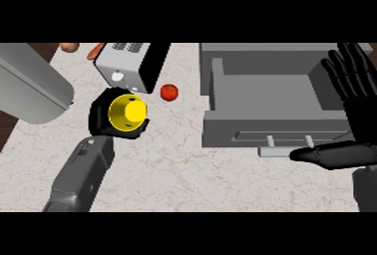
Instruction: Pick up the cup, place it into the drawer and close the drawer
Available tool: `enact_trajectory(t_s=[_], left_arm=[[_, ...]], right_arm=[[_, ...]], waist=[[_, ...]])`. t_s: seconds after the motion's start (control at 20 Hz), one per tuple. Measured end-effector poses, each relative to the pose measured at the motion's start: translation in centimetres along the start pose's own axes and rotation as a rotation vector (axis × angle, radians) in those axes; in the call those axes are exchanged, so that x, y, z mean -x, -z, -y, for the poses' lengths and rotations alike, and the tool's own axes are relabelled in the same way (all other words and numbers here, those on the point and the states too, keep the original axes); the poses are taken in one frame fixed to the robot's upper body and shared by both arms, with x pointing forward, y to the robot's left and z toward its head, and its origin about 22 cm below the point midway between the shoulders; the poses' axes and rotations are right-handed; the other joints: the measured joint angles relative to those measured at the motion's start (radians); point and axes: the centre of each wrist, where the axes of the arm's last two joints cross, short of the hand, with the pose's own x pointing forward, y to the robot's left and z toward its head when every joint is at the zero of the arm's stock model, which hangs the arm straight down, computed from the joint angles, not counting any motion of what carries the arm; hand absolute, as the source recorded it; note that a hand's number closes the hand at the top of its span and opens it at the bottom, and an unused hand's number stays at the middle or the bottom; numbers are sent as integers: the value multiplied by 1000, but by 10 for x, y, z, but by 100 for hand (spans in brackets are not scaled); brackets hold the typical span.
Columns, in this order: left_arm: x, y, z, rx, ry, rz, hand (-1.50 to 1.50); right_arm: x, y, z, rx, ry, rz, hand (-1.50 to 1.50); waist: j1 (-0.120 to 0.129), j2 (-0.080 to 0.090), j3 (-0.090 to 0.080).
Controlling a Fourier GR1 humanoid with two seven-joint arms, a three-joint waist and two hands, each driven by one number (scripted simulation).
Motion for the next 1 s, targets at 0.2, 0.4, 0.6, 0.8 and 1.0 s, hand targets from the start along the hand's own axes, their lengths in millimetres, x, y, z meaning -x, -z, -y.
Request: enact_trajectory(t_s=[0.2,0.4,0.6,0.8,1.0], left_arm=[[-18,39,38,90,-38,45,150],[-49,84,79,163,-55,68,150],[-84,124,117,200,-37,62,150],[-117,151,153,221,-11,50,150],[-137,171,187,219,32,6,150]], right_arm=[[-2,-2,5,13,-4,-7,-150],[2,-4,8,21,-17,-8,-150],[5,-6,7,22,-9,-10,-150],[5,-3,3,27,-17,3,-150],[3,2,-2,13,-10,9,-150]], waist=[[10,-6,1],[13,-8,1],[4,-5,1],[-2,-3,1],[-20,3,1]])
